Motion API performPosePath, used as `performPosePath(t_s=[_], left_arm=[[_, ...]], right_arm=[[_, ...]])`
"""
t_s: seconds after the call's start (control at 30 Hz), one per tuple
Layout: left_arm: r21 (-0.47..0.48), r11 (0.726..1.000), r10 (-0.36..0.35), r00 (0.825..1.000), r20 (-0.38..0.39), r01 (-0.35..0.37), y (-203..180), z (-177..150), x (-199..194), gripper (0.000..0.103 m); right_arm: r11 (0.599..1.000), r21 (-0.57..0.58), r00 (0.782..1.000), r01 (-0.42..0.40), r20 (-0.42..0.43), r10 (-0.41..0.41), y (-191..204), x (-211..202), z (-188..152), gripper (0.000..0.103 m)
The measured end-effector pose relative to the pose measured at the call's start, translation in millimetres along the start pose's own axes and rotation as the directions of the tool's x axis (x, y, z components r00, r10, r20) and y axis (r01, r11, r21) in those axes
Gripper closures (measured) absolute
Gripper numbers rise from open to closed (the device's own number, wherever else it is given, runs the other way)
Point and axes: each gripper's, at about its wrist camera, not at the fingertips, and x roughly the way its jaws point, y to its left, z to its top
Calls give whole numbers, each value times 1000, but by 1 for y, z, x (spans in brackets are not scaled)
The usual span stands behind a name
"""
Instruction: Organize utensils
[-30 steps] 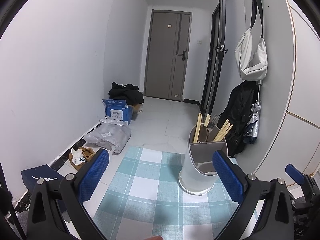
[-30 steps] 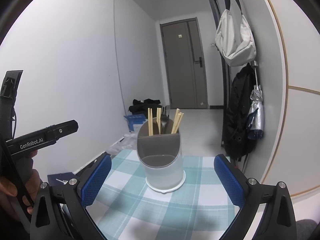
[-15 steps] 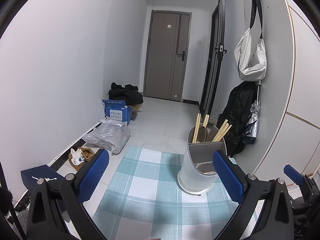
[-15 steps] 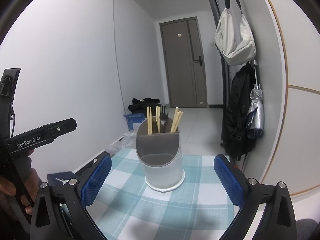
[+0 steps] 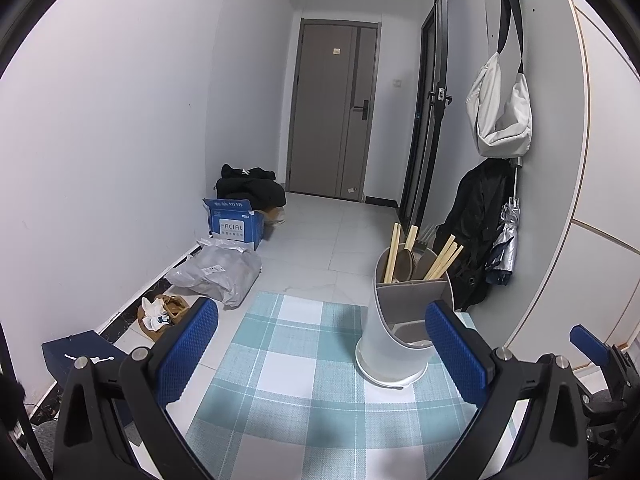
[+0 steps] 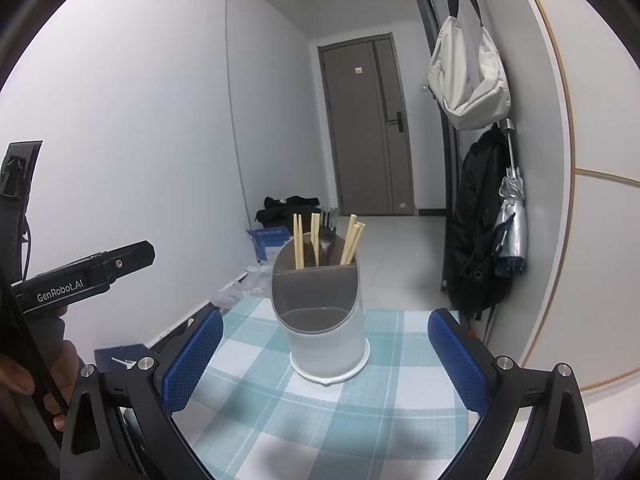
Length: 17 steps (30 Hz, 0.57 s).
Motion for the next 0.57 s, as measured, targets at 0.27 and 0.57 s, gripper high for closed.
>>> performPosePath(t_s=[0.27,0.57], left_arm=[[6,1000,7,1000,8,-7,-2,-1,-1,1],[-2,1000,11,1000,22,-11,-1,-3,2,1]], right_arm=[[1000,3,1000,1,-5,-1,0,1,-1,0],[1000,8,1000,0,-23,0,-1,5,-2,0]])
